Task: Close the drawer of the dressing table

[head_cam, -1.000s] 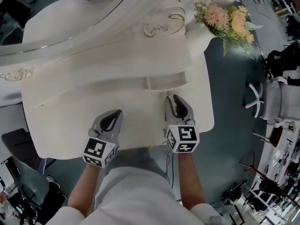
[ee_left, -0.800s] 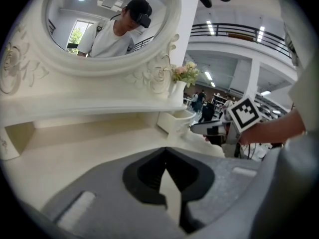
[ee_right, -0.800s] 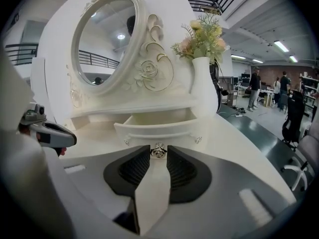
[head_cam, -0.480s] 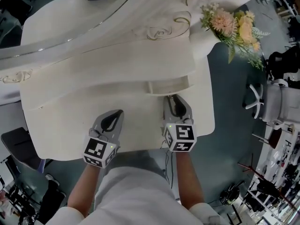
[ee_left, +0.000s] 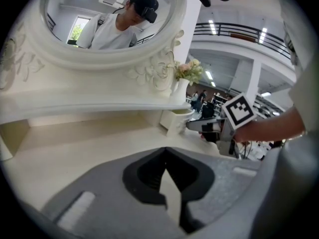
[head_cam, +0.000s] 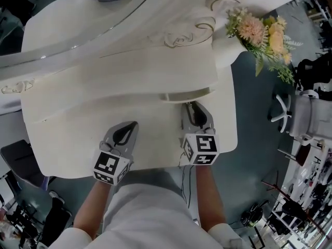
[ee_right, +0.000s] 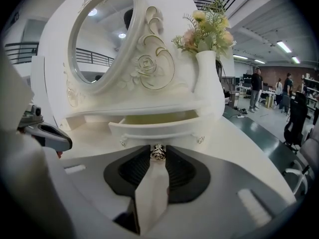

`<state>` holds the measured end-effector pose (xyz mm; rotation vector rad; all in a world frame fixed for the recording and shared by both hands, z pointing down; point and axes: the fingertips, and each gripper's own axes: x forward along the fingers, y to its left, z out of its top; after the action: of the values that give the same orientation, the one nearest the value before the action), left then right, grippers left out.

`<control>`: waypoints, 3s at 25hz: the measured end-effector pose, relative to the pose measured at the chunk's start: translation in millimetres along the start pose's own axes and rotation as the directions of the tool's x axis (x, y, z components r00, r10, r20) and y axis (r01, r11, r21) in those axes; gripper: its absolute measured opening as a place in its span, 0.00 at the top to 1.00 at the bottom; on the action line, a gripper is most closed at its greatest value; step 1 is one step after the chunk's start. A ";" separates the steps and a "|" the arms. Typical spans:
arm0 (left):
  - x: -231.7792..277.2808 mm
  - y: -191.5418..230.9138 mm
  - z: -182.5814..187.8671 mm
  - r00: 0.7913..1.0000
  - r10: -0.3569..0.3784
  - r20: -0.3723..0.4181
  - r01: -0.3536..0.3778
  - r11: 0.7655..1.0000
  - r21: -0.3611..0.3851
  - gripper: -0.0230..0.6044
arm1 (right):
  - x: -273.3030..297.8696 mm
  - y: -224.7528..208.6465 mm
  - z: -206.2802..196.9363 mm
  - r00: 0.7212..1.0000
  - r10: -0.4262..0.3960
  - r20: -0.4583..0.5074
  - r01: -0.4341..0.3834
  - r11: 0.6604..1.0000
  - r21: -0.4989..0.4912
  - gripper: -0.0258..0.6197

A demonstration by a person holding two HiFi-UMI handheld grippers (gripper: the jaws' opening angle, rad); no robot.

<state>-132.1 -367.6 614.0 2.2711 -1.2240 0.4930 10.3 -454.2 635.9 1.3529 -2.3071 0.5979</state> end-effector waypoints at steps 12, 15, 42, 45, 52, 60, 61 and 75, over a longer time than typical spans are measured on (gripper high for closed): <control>-2.7 11.2 0.8 1.000 0.018 -0.006 -0.019 1.000 -0.012 0.97 | 23.5 -1.4 16.1 1.000 0.015 0.025 -0.015 1.000 0.013 0.82; -4.0 11.4 0.8 1.000 0.020 -0.005 -0.020 1.000 -0.007 0.97 | 31.3 -2.5 23.3 0.999 0.018 0.044 -0.019 1.000 0.025 0.82; -50.2 -42.9 -5.7 0.998 0.028 0.064 -0.030 0.999 0.031 0.97 | -36.4 7.4 14.6 0.997 0.007 0.078 -0.008 1.000 0.015 0.81; -56.1 -52.0 -7.2 0.997 0.033 0.077 -0.036 0.999 0.033 0.97 | -53.8 9.3 11.0 0.996 0.002 0.086 -0.003 1.000 0.009 0.82; -72.4 -79.1 -9.0 0.993 0.035 0.111 -0.040 0.998 0.039 0.97 | -98.9 13.1 10.0 0.993 -0.009 0.120 0.009 1.000 0.002 0.84; -99.1 -113.8 -14.1 0.987 0.049 0.150 -0.059 0.996 0.066 0.97 | -153.2 25.2 -3.9 0.989 -0.002 0.148 0.004 1.000 -0.016 0.94; -103.3 -118.5 -15.4 0.987 0.050 0.155 -0.062 0.996 0.071 0.97 | -160.3 27.4 -6.4 0.989 0.003 0.151 0.000 1.000 -0.019 0.95; -182.7 -167.8 -7.8 0.955 0.110 0.275 -0.145 0.983 0.110 0.97 | -276.5 54.9 -33.5 0.980 0.010 0.200 -0.005 1.000 -0.027 0.96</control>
<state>-87.2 -164.3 478.8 2.4388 -1.5191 0.3257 91.0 -214.7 506.8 1.4518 -2.4687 0.4497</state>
